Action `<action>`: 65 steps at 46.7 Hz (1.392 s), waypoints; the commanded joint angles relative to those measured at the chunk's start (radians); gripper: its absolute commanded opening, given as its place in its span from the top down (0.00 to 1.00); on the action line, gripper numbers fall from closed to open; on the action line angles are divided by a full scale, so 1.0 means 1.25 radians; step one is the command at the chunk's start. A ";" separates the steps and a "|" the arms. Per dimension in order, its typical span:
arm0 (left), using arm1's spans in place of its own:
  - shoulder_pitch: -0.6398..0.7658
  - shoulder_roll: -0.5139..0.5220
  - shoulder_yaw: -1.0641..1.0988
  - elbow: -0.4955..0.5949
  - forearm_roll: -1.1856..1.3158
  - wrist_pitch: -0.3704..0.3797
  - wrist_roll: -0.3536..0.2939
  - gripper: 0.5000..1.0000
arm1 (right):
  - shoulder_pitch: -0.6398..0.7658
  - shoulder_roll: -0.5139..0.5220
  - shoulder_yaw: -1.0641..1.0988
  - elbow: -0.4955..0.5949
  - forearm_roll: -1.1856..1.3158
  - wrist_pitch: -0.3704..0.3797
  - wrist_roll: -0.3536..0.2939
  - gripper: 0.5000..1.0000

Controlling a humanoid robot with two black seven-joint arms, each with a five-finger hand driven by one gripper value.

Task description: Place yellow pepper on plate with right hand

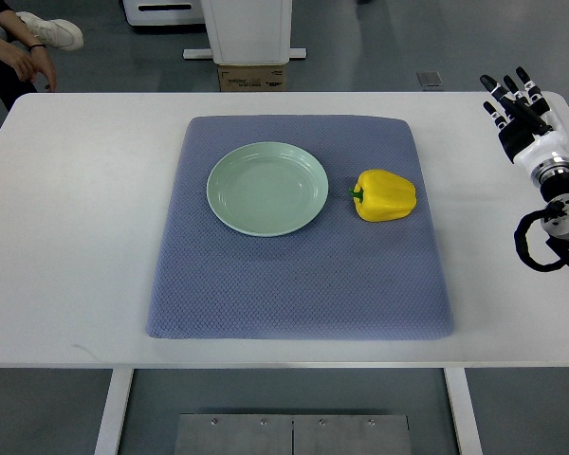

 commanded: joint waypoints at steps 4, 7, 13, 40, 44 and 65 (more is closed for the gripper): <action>-0.001 0.000 0.000 0.000 0.000 0.000 0.000 0.00 | 0.009 0.003 0.000 -0.010 0.000 0.000 -0.001 0.00; -0.001 0.000 0.000 0.000 0.000 0.000 0.000 0.00 | 0.014 0.003 0.000 -0.010 0.000 0.000 -0.001 0.00; -0.001 0.000 0.000 -0.001 0.000 0.000 0.000 0.00 | 0.021 0.003 0.000 -0.010 0.000 0.000 -0.003 0.00; 0.000 0.000 0.000 -0.001 0.000 0.000 0.000 0.00 | 0.024 0.002 -0.001 -0.072 0.000 -0.002 -0.001 0.00; -0.001 0.000 0.000 0.000 0.000 0.000 0.000 0.00 | 0.024 0.002 0.000 -0.097 0.000 -0.002 -0.001 0.00; -0.001 0.000 0.000 0.000 0.000 0.000 0.000 0.00 | 0.081 0.006 -0.001 -0.148 0.000 -0.001 -0.004 0.00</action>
